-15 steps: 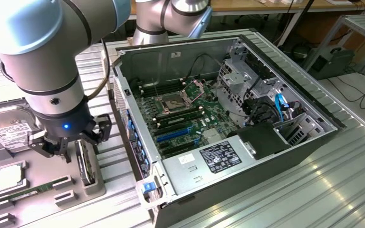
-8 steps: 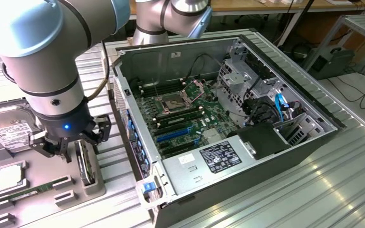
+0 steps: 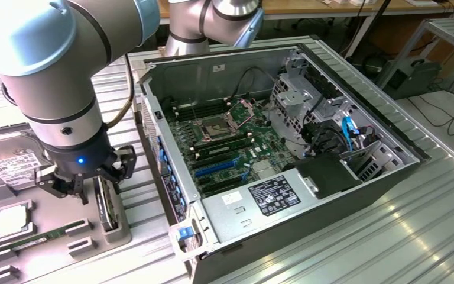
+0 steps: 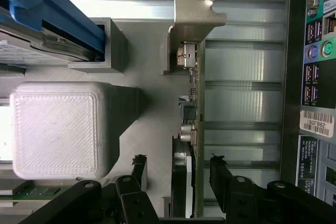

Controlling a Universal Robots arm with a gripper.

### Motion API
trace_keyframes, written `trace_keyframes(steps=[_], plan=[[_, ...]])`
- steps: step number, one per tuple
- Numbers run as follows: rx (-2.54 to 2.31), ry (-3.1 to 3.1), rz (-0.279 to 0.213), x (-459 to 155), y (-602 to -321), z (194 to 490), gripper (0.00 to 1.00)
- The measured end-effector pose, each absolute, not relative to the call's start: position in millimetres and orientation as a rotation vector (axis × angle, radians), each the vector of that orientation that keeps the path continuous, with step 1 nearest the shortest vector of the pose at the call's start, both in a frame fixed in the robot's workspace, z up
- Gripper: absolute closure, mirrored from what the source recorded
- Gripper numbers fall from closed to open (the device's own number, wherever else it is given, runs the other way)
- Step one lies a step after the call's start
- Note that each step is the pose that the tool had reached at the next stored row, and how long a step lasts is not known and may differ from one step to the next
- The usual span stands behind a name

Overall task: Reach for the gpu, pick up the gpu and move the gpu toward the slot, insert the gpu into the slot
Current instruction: 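Pick up the gpu and move the gpu toward the slot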

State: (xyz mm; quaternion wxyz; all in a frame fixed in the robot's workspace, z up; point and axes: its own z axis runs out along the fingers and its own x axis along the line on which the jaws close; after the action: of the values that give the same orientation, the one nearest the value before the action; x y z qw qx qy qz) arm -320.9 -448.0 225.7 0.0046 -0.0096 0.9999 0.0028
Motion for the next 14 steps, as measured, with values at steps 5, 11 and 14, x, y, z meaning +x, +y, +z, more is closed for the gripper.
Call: trace_keyframes(steps=[5, 11, 14], plan=[[-0.030, 3.132, 0.009, -320.8, -448.0, 225.7, 0.60], [-0.030, 3.132, 0.008, -320.5, -448.1, 225.5, 0.67], [-0.030, 3.132, 0.009, -320.0, -448.2, 225.5, 0.67]])
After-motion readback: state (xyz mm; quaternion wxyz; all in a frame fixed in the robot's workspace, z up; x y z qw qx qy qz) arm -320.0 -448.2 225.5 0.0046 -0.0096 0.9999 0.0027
